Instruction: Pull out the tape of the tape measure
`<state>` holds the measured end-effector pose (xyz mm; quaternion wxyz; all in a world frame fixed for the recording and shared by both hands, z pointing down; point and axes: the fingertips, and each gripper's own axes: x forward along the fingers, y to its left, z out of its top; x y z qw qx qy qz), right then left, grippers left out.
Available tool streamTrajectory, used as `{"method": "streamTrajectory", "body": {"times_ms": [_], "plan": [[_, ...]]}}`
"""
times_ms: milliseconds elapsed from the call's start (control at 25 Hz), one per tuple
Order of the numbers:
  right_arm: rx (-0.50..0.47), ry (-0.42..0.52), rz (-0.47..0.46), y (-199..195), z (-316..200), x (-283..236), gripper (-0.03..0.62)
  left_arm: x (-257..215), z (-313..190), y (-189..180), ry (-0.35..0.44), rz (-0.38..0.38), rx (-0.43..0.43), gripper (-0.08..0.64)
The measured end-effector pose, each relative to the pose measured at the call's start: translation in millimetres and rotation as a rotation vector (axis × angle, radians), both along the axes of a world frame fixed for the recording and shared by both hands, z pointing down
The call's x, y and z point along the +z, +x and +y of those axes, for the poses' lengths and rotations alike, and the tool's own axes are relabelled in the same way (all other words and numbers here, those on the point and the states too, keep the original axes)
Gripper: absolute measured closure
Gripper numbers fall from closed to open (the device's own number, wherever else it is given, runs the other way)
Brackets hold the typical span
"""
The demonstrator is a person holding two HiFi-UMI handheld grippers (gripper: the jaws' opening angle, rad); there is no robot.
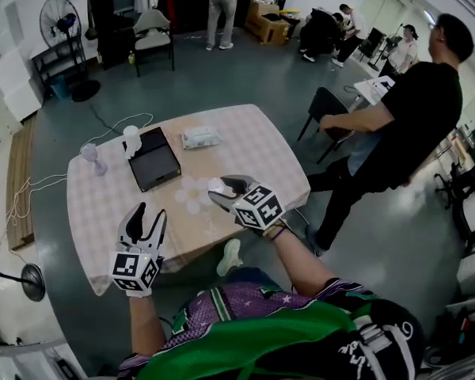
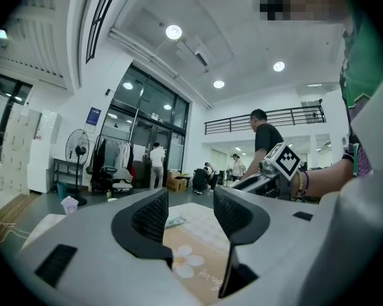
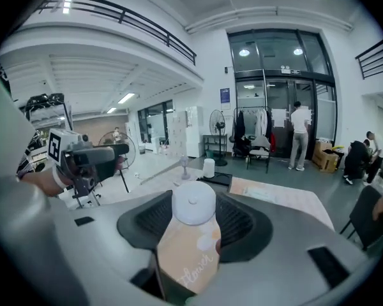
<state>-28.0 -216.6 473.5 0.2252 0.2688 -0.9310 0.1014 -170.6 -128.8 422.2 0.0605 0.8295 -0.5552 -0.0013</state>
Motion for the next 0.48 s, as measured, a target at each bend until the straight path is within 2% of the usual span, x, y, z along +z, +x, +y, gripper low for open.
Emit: {"method": "streamTrajectory", "body": {"times_ms": [160, 480], "plan": [[-0.03, 0.018, -0.038, -13.3, 0.7, -30.1, 0.371, -10.8, 5.4, -7.4, 0.029, 0.003, -0.024, 0.328], [-0.114, 0.055, -0.112, -25.6, 14.7, -76.7, 0.371, -36.9, 12.2, 7.1, 0.09, -0.043, -0.034, 0.328]]}}
